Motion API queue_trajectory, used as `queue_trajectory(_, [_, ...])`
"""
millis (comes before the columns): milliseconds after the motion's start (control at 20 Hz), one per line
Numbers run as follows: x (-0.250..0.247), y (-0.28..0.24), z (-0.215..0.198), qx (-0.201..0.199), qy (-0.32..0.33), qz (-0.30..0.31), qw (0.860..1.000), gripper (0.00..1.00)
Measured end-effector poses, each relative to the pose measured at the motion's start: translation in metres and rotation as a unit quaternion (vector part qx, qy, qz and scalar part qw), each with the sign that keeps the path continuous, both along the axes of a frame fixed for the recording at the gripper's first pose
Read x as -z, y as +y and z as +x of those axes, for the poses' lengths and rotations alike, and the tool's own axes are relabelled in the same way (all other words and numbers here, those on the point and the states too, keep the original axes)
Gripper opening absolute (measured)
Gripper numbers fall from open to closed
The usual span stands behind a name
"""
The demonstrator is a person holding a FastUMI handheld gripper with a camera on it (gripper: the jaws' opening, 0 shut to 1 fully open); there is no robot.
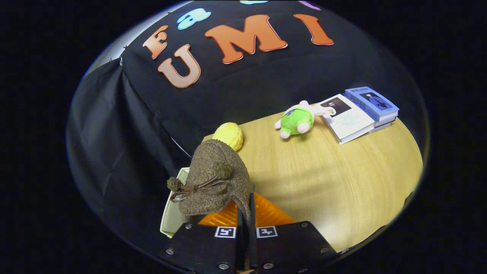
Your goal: Open the storage box then place both shoes into the box .Put the left shoe in first, then the right shoe, with the right side of both shoes facing outward in a uniform manner.
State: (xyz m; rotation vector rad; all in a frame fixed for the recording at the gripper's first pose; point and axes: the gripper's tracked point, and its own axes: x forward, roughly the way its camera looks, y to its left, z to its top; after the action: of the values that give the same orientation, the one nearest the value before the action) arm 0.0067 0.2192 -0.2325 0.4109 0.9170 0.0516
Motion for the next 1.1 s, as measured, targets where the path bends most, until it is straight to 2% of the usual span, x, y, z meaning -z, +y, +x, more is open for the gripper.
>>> queue_trajectory(200, [0.005, 0.048, 0.006, -0.022, 0.012, 0.018, 1.000, 0.05])
queue_trajectory(350, [0.020, 0.072, 0.008, -0.024, 0.032, 0.028, 0.999, 0.05])
queue_trajectory(600, [0.050, 0.085, 0.003, -0.002, 0.078, 0.015, 0.997, 0.06])
queue_trajectory(700, [0.052, 0.090, 0.005, 0.003, 0.083, 0.018, 0.996, 0.16])
queue_trajectory(800, [0.046, 0.095, 0.004, -0.005, 0.076, 0.025, 0.997, 0.30])
queue_trajectory(850, [0.038, 0.099, 0.005, -0.007, 0.065, 0.039, 0.997, 0.40])
queue_trajectory(900, [0.030, 0.102, 0.008, -0.007, 0.052, 0.050, 0.997, 0.44])
queue_trajectory(950, [0.021, 0.100, 0.011, 0.000, 0.036, 0.056, 0.998, 0.57])
queue_trajectory(1100, [-0.004, 0.088, 0.014, 0.009, 0.006, 0.071, 0.997, 0.65])
